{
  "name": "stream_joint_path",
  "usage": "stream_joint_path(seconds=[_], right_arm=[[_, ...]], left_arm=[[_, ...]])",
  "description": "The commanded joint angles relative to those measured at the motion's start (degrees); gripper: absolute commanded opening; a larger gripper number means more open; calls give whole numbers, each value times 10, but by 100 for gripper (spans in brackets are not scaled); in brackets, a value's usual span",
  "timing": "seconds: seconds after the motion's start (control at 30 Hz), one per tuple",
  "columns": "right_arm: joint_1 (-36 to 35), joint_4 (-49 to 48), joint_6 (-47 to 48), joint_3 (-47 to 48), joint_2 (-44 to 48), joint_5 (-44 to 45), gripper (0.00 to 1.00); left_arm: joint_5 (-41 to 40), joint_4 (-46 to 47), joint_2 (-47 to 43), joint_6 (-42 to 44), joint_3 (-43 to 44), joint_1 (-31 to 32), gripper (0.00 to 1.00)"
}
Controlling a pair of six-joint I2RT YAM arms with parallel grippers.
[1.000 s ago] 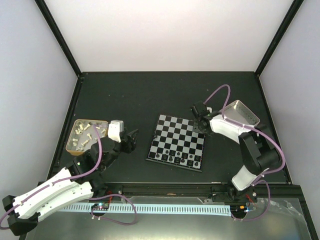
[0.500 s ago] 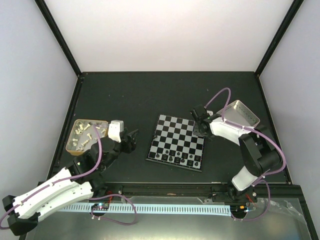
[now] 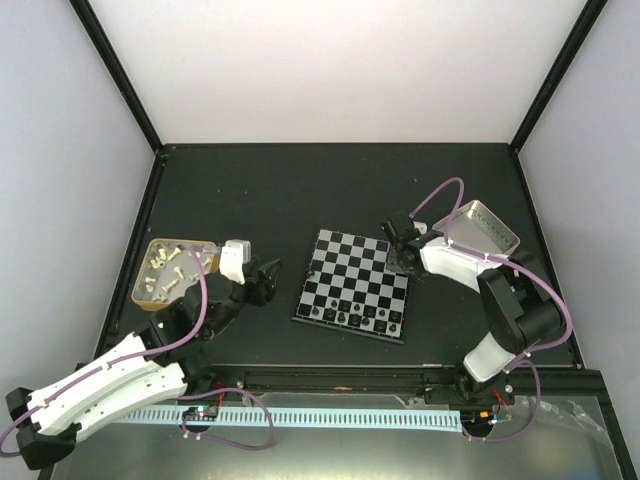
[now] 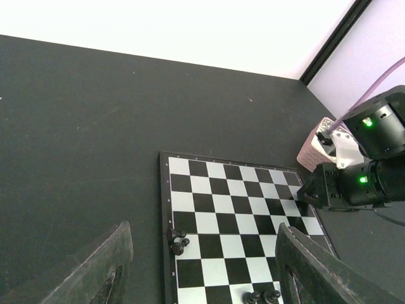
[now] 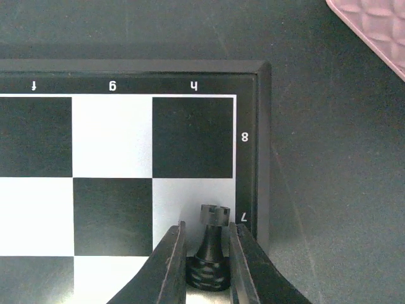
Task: Set up the chess pieces on the board
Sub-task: Pick up the chess piece from the chessboard, then place the chess piece on the chessboard.
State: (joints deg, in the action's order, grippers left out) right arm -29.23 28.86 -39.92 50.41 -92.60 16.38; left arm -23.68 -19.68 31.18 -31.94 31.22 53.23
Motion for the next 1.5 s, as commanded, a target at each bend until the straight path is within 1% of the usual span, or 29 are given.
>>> stream_joint_path(seconds=[0.0,0.1,0.17,0.3,0.4,0.47,0.67,0.73,0.8,0.9,0.97,1.1,1.23,1.37,1.47], right_arm=[[-2,-10,3,-11,14,2,9],[-6,-42,34,-26,58,-20,9],[-8,-85,69,-45,96,-65,9],[-9,-196,140,-94,170,-222,9],[-10,-262,177,-124,211,-343,9],[-12,-296,196,-137,231,-424,9],[-29,-369,226,-162,289,-594,9],[-31,-401,217,-167,295,-674,9],[-38,-430,202,-174,297,-733,9],[-49,-442,205,-179,305,-770,8],[-53,-448,205,-180,309,-787,8],[-62,-445,211,-178,317,-801,7],[-68,-424,226,-171,320,-795,7],[-72,-403,238,-162,313,-788,8],[-73,-396,242,-158,312,-781,8]], left_arm=[[12,7,3,-14,9,-3,63],[33,17,18,-19,10,-4,65],[57,23,47,-20,17,-6,67],[127,20,120,-27,52,-15,70],[176,19,152,-44,77,-23,70],[212,28,159,-55,86,-33,71],[343,63,151,-97,97,-80,74],[376,63,151,-111,102,-91,75],[397,58,151,-122,107,-99,75],[424,54,155,-133,113,-103,74],[457,65,161,-141,114,-103,73],[514,98,174,-159,112,-103,63],[565,122,192,-168,114,-103,53],[645,147,224,-169,125,-103,51],[679,150,251,-173,132,-102,48]])
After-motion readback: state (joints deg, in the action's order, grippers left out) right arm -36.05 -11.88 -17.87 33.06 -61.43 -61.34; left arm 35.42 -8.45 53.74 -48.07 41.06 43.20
